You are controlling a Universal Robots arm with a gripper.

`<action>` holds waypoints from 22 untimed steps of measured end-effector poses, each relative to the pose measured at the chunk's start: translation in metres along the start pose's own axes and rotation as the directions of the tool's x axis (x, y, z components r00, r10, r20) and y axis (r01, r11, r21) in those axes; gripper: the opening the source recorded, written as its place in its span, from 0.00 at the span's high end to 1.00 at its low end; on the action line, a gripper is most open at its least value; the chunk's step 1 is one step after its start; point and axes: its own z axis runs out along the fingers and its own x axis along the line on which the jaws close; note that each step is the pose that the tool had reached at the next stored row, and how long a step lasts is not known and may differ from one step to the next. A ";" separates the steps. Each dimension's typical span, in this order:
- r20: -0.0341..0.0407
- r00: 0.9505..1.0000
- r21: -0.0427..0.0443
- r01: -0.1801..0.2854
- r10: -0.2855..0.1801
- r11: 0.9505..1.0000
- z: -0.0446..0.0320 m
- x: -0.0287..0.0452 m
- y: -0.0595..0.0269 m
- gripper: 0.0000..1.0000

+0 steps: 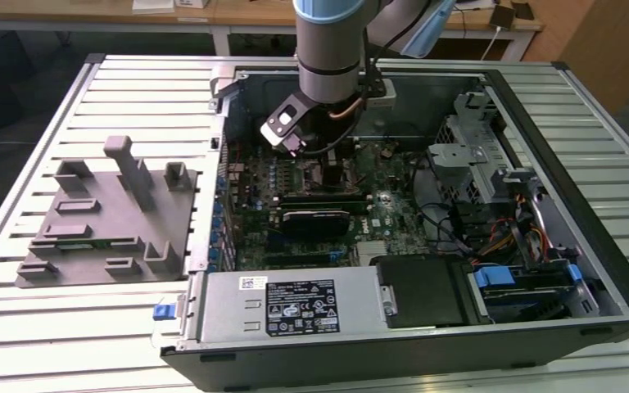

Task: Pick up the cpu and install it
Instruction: 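Place the cpu into insertion slot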

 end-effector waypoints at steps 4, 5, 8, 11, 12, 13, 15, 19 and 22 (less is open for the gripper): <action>0.000 1.000 0.000 0.000 0.000 1.000 -0.0077 0.0001 0.0005 0.38; 0.000 1.000 0.000 0.000 0.000 1.000 -0.0098 0.0002 0.0007 0.38; 0.000 1.000 0.000 0.000 0.000 1.000 -0.0153 0.0002 0.0010 0.38; 0.000 1.000 0.000 0.000 0.000 1.000 -0.0161 0.0003 0.0011 0.38; 0.000 1.000 0.000 0.000 0.000 1.000 -0.0163 0.0003 0.0011 0.38; 0.000 1.000 0.000 0.000 0.000 1.000 -0.0164 0.0003 0.0011 0.38; 0.000 1.000 0.000 0.000 0.000 1.000 -0.0166 0.0003 0.0011 0.38; 0.000 1.000 0.000 0.000 0.000 1.000 -0.0170 0.0003 0.0012 0.52; 0.000 1.000 0.000 0.000 0.000 1.000 -0.0173 0.0003 0.0012 0.64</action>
